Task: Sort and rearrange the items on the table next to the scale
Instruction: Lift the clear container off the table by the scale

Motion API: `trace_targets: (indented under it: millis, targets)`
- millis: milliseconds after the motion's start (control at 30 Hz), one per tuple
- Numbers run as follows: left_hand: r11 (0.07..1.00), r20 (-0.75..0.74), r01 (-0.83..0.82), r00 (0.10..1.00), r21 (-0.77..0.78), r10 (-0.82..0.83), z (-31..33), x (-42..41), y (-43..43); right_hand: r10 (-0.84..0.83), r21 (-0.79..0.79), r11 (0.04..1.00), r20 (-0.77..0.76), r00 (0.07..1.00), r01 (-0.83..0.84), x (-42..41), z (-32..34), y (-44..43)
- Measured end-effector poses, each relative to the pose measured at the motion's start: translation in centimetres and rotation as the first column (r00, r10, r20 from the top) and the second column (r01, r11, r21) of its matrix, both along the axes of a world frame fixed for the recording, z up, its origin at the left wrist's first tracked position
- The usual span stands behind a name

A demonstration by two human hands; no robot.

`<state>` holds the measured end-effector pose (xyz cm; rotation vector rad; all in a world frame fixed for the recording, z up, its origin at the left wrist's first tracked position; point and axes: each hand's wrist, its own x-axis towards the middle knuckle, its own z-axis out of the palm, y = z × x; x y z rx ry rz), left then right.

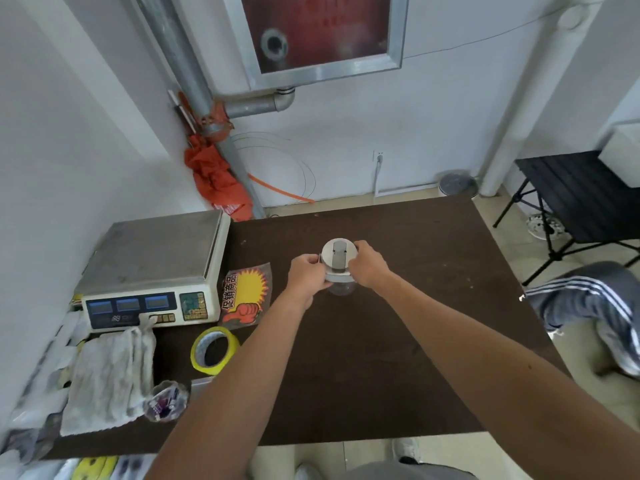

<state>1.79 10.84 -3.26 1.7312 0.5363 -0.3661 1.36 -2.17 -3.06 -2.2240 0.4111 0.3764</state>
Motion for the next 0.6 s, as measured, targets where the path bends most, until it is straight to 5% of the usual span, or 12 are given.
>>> trace_targets:
  millis: [600]
  targets:
    - [0.991,-0.023,0.068,0.998,0.119,-0.065,-2.0,1.3,-0.5,0.108,-0.047,0.993,0.052,0.993,-0.105,1.5,-1.6,-1.2]
